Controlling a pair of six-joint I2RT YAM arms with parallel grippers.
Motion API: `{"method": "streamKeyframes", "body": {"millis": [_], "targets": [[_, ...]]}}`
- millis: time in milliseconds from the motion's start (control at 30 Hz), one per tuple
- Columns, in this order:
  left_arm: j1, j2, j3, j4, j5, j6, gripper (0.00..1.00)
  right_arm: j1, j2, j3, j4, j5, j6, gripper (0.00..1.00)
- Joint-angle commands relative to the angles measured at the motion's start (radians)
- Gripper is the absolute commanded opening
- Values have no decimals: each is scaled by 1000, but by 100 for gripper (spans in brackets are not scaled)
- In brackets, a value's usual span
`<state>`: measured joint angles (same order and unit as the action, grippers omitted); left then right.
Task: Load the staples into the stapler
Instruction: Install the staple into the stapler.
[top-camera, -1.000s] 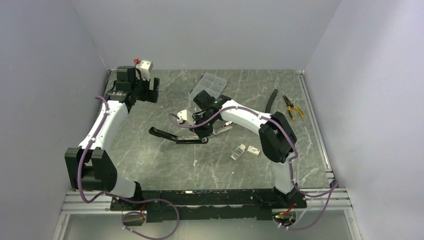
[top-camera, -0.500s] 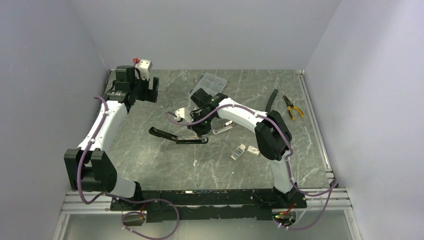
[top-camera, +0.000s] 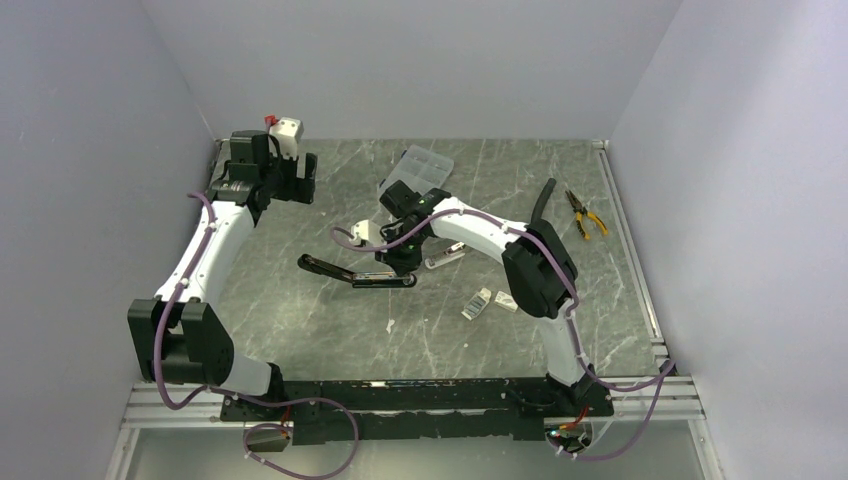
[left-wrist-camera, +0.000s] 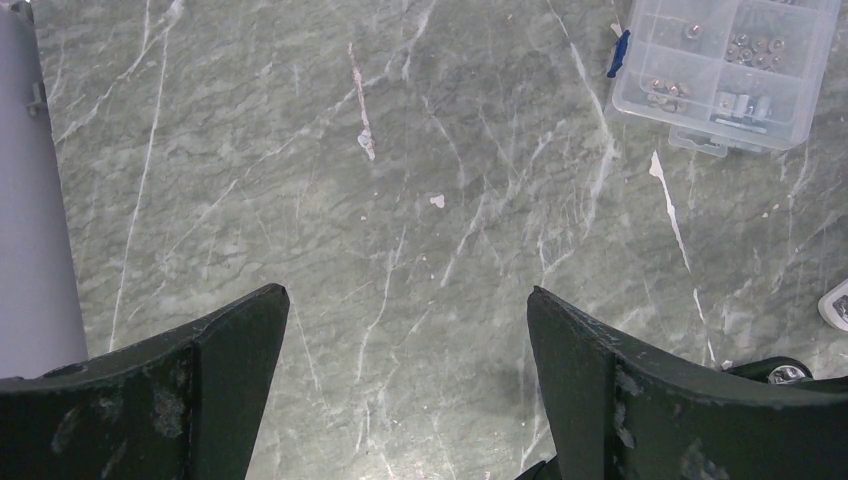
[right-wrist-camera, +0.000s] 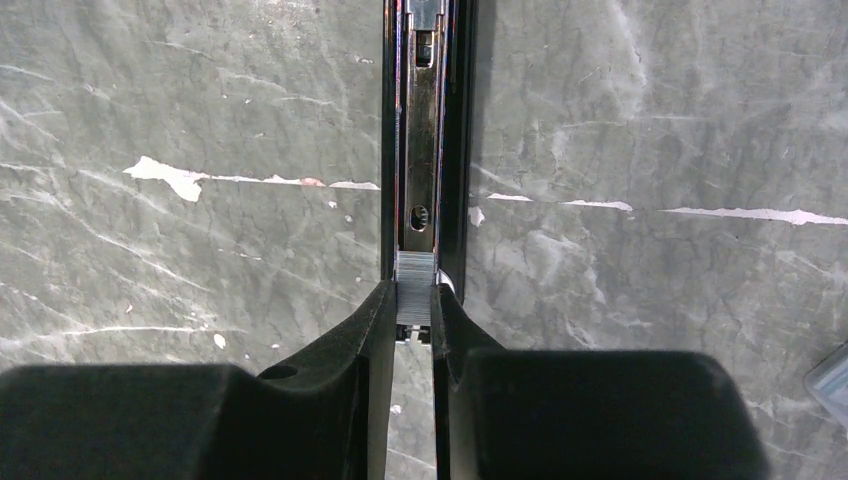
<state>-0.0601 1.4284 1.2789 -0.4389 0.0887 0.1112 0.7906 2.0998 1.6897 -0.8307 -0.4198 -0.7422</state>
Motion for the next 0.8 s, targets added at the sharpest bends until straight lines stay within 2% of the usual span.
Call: {"method": "streamKeyframes", "body": {"millis": [0,767], "targets": [[6,-34,42,3,3,-11,94,-3,0,54,-23,2,-15,14],[6,-36,37,5,2,-8,94,-4,5,67,-45,-9,-7,12]]}}
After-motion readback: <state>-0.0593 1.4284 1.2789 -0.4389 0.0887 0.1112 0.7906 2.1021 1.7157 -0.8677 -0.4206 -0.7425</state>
